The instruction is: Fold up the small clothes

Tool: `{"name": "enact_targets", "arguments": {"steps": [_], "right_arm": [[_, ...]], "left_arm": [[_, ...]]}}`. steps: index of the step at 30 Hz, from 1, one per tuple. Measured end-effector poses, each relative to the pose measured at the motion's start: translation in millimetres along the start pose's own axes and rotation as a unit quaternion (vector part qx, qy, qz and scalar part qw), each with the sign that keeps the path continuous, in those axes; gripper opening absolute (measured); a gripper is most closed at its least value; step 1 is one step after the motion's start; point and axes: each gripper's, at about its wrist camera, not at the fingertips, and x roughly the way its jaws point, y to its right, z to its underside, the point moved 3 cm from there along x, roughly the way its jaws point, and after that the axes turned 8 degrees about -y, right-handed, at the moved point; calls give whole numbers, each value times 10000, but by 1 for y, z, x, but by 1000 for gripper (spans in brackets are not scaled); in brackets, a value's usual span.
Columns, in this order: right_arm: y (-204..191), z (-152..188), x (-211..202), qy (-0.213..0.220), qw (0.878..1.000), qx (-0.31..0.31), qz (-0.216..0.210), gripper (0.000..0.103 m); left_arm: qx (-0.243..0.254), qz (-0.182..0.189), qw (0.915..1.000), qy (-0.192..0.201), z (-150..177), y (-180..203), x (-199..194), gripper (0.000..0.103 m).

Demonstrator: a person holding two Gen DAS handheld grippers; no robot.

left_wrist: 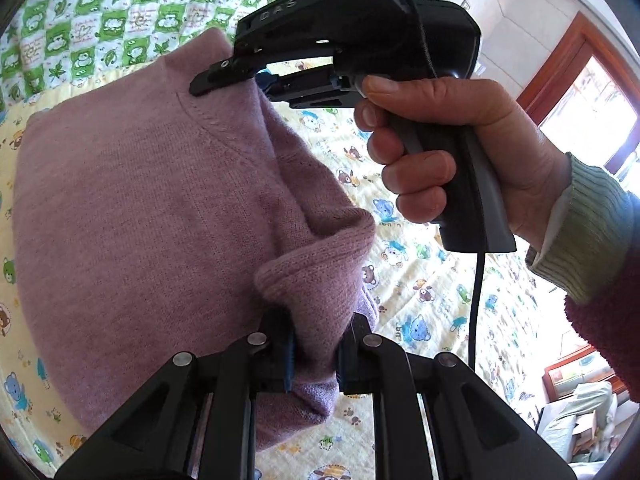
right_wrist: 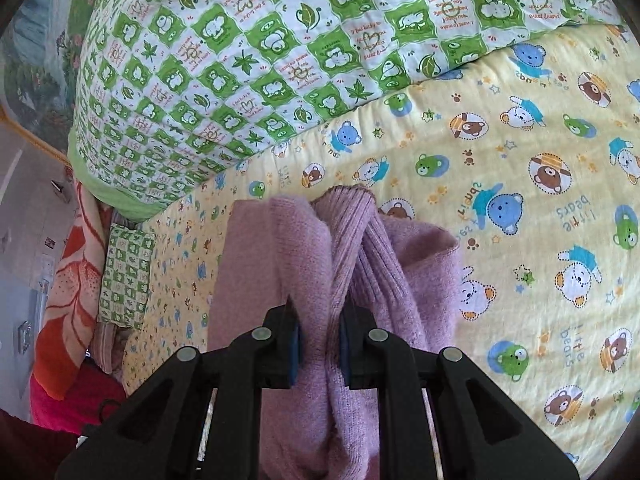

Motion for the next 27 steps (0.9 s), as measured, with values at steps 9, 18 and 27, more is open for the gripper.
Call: {"name": "enact_targets", "arguments": {"steps": [9,18,27], "right_arm": [[31,8,20,-142,9993,322,107,18],[32,19,-5,146,9978,586,262,59],[-1,68,-48,552,9974,411,194,60]], "left_arm": [[0,-121,9996,-238,-3,-6,31,15],[25,31,9998,-205,6,-8,2,37],[-736,61,9973,55,41,-58,-54,50]]}}
